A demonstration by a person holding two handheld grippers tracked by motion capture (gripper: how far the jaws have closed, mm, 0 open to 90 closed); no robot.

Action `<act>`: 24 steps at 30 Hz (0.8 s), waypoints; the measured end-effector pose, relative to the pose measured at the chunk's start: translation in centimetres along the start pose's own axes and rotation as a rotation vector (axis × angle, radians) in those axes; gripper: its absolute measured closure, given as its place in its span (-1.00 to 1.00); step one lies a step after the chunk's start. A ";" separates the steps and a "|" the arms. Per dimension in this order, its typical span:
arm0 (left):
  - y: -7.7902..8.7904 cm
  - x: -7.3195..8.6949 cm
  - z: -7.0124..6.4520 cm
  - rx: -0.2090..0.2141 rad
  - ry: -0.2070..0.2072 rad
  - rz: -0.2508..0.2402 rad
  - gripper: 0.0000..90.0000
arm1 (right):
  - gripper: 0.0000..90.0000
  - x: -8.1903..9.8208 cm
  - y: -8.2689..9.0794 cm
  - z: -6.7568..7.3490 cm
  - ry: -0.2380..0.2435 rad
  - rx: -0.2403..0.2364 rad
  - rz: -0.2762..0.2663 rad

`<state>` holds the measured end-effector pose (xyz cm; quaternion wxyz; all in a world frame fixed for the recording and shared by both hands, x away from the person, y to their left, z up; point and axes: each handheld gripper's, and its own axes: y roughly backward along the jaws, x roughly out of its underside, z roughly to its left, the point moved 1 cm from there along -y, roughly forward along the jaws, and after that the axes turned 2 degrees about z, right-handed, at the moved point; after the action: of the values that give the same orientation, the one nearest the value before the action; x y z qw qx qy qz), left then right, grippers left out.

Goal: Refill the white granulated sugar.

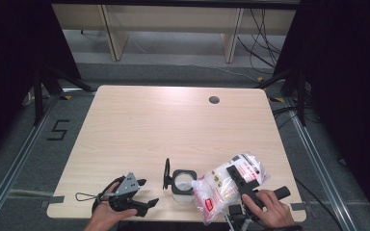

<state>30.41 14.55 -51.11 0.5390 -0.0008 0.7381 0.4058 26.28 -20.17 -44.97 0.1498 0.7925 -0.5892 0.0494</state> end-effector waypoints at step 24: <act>0.0 0.1 0.1 -0.008 -0.015 0.020 -0.57 | 0.00 0.0 0.2 -0.2 -0.014 0.010 0.009</act>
<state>30.46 14.62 -51.18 0.5401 0.0077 0.7326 0.4141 26.12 -20.21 -44.78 0.1416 0.7910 -0.5934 0.0473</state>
